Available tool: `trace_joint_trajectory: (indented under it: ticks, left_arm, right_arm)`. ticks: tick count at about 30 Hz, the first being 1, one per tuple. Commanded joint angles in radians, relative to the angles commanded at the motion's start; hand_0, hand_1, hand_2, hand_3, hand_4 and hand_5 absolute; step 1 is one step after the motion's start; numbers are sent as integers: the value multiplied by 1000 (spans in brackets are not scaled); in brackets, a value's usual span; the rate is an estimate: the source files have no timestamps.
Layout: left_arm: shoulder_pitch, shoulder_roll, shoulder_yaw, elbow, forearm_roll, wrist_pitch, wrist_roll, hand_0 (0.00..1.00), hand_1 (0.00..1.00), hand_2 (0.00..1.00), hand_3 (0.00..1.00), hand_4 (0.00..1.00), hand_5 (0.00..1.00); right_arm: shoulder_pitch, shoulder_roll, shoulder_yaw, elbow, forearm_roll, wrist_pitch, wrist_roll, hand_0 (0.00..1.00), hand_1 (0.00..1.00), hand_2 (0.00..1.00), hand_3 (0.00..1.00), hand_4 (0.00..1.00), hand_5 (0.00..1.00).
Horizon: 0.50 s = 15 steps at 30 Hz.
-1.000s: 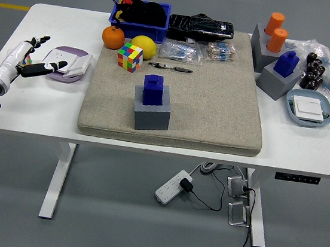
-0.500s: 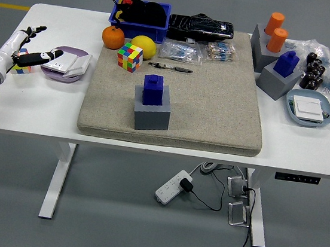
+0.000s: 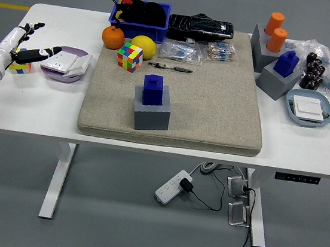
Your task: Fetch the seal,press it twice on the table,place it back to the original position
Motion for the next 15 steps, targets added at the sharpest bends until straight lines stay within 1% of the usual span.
trace_joint_trajectory:
  ticks: [10,15]
  left_arm:
    - [9,6,16,31,-13,-4,7,931,972,957,916,902,485]
    - [4,12,12,32,-13,-3,6,928,971,956,913,899,482]
  right_arm:
    - [13,9,-2,-16,-13,2,-5,854,758,731,744,838,589]
    - [17,12,7,-27,-40,6,-10,854,758,730,741,834,585]
